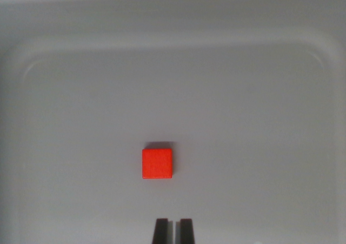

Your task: Reach red block

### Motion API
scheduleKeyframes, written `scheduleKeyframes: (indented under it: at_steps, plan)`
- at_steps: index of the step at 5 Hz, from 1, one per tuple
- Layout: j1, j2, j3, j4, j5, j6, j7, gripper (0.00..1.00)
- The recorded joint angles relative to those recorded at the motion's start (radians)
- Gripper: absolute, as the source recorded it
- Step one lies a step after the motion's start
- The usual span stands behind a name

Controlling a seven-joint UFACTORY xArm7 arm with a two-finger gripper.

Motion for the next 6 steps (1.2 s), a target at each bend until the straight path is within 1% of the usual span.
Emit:
scheduleKeyframes:
  at_steps: [1, 2, 3, 4, 5, 6]
  plan:
    - [0.0, 0.0, 0.0, 0.0, 0.0, 0.0, 0.0, 0.0]
    - [0.0014, 0.006, 0.0, -0.012, -0.0014, -0.017, 0.003, 0.0]
    - [0.0014, 0.006, 0.0, -0.012, -0.0014, -0.017, 0.003, 0.0]
    - [0.0032, 0.014, 0.001, -0.027, -0.0032, -0.038, 0.007, 0.0]
    - [0.0032, 0.014, 0.001, -0.027, -0.0032, -0.038, 0.007, 0.0]
    - [0.0053, 0.023, 0.002, -0.045, -0.0054, -0.064, 0.011, 0.0]
